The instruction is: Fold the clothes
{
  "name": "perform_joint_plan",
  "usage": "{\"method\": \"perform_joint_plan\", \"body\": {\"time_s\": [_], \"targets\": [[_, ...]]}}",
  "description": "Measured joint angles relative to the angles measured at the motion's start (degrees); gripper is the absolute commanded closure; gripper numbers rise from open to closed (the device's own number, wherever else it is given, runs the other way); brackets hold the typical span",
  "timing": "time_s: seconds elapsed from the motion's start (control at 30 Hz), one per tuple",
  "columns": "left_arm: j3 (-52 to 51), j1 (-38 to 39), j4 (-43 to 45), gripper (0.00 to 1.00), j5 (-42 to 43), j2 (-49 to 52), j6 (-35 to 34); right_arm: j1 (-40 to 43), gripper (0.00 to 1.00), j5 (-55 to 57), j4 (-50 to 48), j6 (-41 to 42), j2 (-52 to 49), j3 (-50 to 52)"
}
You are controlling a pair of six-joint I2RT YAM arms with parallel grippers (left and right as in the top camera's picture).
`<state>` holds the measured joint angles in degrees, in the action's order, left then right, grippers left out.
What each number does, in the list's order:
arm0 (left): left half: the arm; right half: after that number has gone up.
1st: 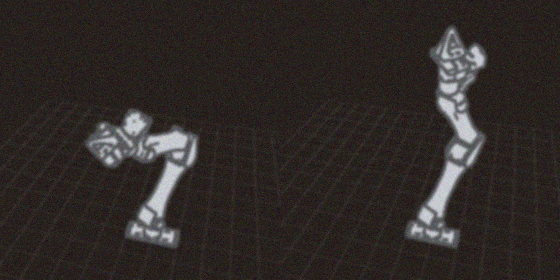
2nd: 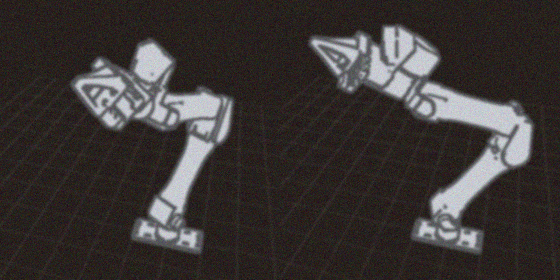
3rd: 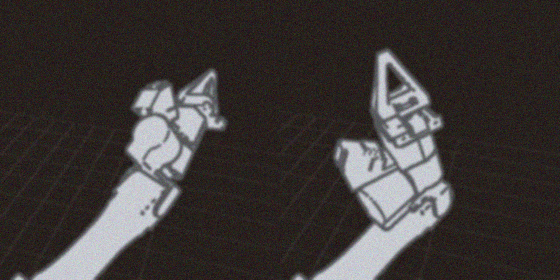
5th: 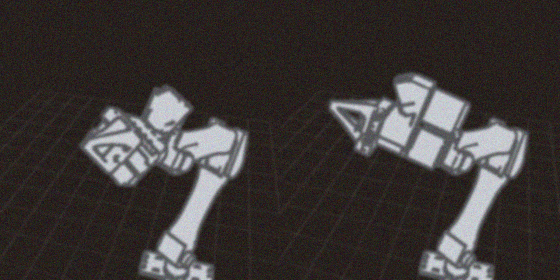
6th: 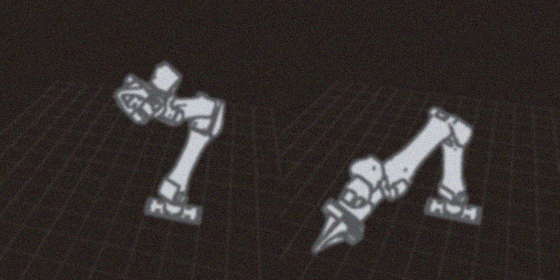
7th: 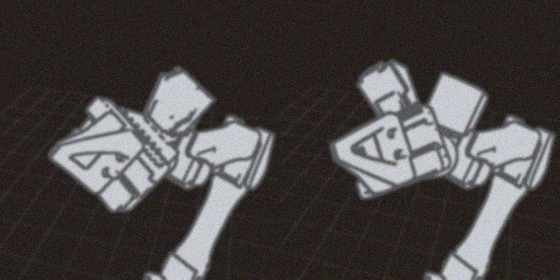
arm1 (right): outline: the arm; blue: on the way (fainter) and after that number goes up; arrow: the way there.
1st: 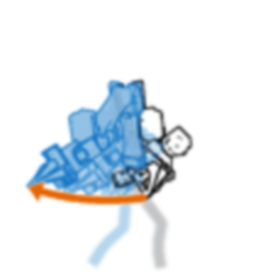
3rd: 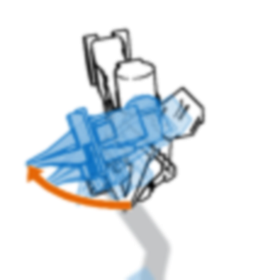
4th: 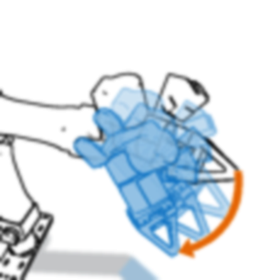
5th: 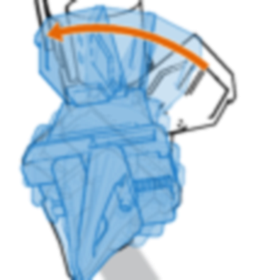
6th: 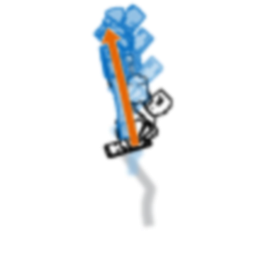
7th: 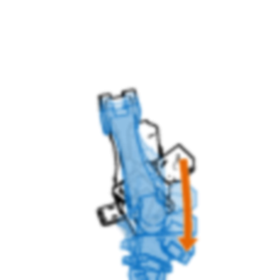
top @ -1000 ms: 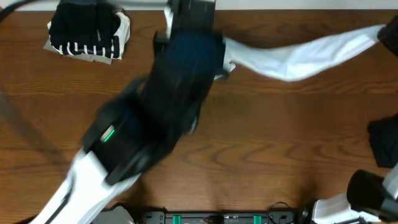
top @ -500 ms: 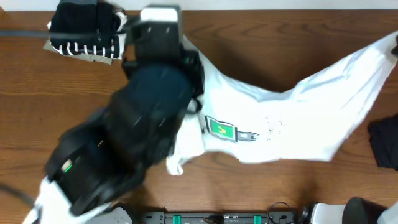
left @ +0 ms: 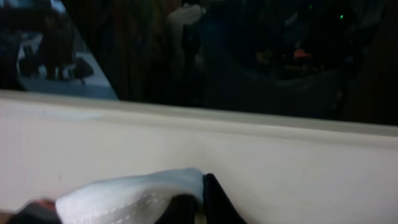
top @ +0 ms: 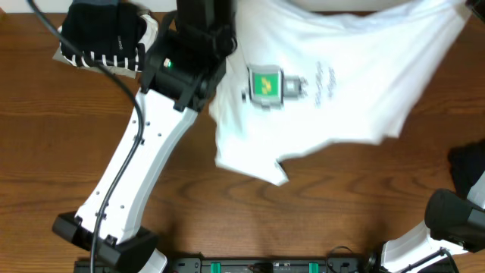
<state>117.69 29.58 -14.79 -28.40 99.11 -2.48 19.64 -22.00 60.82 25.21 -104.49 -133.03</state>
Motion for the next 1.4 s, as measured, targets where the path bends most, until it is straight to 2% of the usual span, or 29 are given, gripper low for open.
{"method": "perform_joint_plan", "body": {"time_s": [0.1, 0.27, 0.5, 0.6, 0.8, 1.07, 1.4], "targets": [[1.14, 0.57, -2.67, 0.94, 1.16, -0.59, 2.16, 0.13, 0.99, -1.27, 1.38, -0.07, 0.26, -1.62], [3.28, 3.21, -17.46, 0.94, 2.43, -6.6, 1.97, 0.76, 0.99, -0.63, 8.55, -2.32, 3.28, -3.63], [5.66, 3.74, -45.92, 0.94, 2.8, -13.66, -13.0, 0.81, 0.99, 5.22, 26.1, -4.0, 7.08, -4.13], [4.92, 3.74, -53.05, 0.94, 4.66, -12.87, -19.19, 0.81, 0.99, 6.78, 31.04, -5.03, 7.08, -1.79], [-1.53, 3.76, -61.16, 0.94, 12.17, -7.98, -27.34, 0.81, 0.99, 10.12, 36.22, -6.47, 6.88, 6.03], [-10.08, 3.76, -68.65, 0.94, 18.75, -5.81, -36.41, 0.81, 0.99, 13.09, 36.37, -7.89, 6.62, 14.62], [-22.03, 7.32, -69.05, 0.94, 22.12, -5.92, -41.16, 0.81, 0.98, 16.87, 34.38, -8.13, 6.62, 26.32]]}}
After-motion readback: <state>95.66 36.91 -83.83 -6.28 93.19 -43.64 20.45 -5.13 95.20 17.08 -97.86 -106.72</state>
